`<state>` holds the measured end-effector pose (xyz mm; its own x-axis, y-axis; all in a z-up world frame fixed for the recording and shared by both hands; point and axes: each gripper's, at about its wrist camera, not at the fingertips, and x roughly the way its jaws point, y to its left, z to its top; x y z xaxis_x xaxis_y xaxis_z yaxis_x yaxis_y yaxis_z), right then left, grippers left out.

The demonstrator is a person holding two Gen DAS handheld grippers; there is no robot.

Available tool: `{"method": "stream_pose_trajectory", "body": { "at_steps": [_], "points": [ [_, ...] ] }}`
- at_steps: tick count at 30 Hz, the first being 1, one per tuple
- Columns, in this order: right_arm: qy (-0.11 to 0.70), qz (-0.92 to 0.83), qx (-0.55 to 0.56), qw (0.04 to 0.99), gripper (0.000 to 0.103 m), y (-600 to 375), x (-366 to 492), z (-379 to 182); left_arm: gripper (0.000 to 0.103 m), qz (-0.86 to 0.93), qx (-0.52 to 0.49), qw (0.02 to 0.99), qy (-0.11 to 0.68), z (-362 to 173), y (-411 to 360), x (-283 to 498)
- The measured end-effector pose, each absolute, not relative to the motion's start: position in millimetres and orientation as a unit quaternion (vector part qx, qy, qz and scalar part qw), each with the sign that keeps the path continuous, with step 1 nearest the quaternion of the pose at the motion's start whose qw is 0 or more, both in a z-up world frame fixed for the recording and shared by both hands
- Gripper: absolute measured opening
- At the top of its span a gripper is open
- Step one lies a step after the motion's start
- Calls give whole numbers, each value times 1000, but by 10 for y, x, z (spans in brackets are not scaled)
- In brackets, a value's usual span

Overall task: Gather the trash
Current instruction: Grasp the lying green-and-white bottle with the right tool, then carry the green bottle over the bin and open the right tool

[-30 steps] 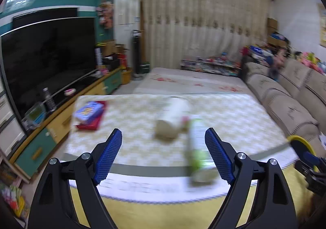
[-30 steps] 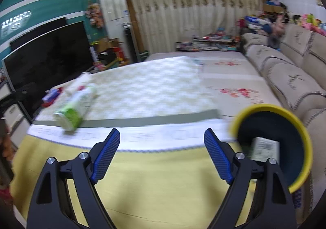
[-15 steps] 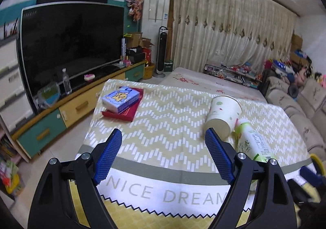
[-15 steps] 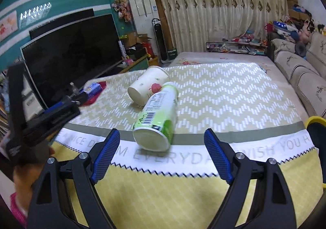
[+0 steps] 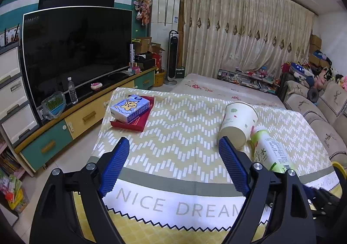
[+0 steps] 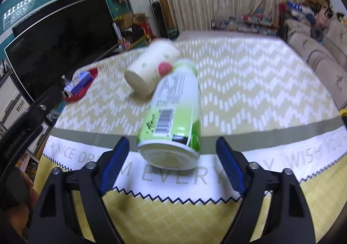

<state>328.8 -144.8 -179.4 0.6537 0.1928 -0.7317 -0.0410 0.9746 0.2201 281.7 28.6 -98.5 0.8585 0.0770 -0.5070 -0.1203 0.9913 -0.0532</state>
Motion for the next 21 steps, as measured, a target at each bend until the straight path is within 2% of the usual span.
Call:
{"method": "stream_pose_trajectory", "body": {
  "at_steps": [1, 3, 21],
  "points": [
    [417, 68, 100, 901, 57, -1464, 3303, -1822, 83, 51, -41, 963, 262, -986, 283, 2814],
    [419, 68, 106, 899, 52, -1508, 3323, -1829, 83, 51, -40, 963, 263, -995, 274, 2818],
    [273, 101, 84, 953, 51, -2090, 2697, -1043, 83, 43, -32, 962, 267, -1014, 212, 2813]
  ]
}}
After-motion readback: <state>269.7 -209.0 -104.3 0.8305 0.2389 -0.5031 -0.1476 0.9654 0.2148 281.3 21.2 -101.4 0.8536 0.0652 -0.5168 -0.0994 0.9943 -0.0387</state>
